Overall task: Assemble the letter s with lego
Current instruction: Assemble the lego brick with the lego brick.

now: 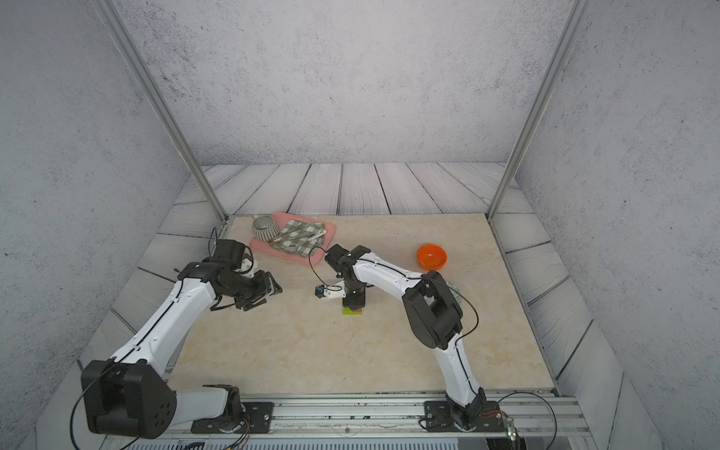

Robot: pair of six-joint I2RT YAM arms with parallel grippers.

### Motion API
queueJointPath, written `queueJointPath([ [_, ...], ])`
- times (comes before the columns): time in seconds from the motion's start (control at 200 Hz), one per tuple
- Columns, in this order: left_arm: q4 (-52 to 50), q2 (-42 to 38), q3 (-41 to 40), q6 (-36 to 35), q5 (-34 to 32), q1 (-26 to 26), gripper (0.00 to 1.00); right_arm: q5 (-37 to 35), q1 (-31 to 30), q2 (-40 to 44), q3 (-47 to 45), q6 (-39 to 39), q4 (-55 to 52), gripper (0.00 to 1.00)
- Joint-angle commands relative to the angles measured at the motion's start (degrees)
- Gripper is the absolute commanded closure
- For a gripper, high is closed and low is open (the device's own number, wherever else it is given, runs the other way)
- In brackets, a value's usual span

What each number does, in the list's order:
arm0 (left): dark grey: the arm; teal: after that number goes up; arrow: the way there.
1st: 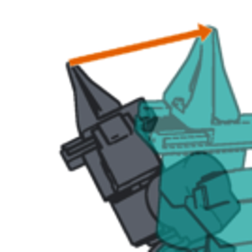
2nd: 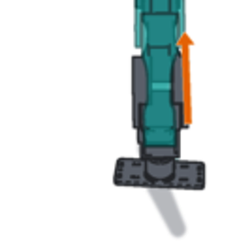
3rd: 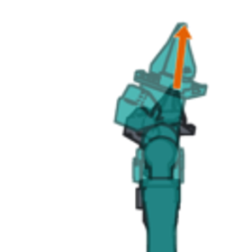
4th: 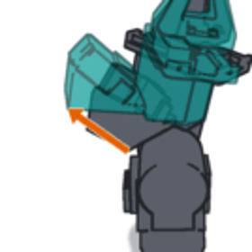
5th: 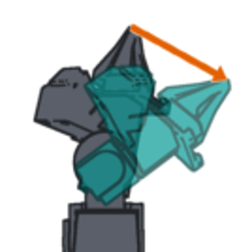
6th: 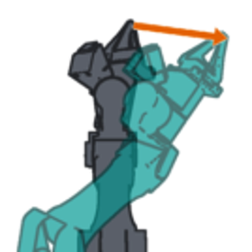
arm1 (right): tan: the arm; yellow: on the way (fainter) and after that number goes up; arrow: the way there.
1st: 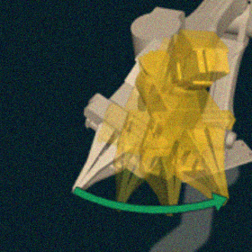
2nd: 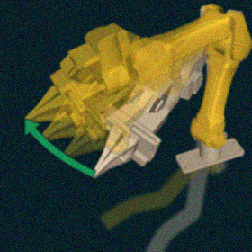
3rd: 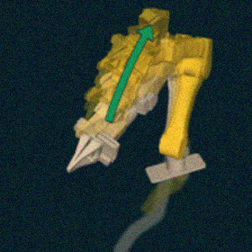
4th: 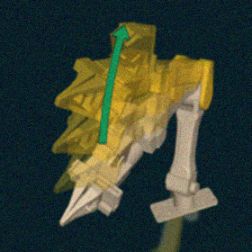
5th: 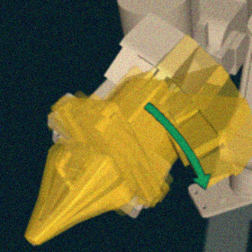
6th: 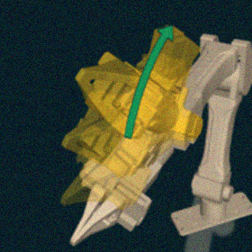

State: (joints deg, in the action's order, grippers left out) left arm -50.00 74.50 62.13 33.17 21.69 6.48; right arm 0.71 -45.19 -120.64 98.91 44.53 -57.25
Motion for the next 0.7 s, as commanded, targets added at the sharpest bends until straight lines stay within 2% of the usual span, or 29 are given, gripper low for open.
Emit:
queueJointPath([
  [0.0, -1.18, -1.02, 0.53, -1.00, -0.07, -0.73, 0.36, -0.55, 0.54, -1.11, 0.62, 0.07, -3.11, 0.83],
  [0.315, -1.05, -1.18, 0.45, -0.82, 0.19, -0.75, 0.36, 0.47, 0.58, 3.02, 4.49, 0.34, -6.20, 0.82],
  [0.48, -1.02, -1.29, 0.34, -0.84, 0.11, -0.70, 0.36, 5.12, 0.54, 2.66, 5.41, -0.21, -7.95, 0.82],
  [0.696, -1.01, -1.45, 0.17, -0.83, 0.19, -0.69, 0.36, 3.88, 0.41, 1.28, 2.05, -2.03, -3.56, 0.78],
])
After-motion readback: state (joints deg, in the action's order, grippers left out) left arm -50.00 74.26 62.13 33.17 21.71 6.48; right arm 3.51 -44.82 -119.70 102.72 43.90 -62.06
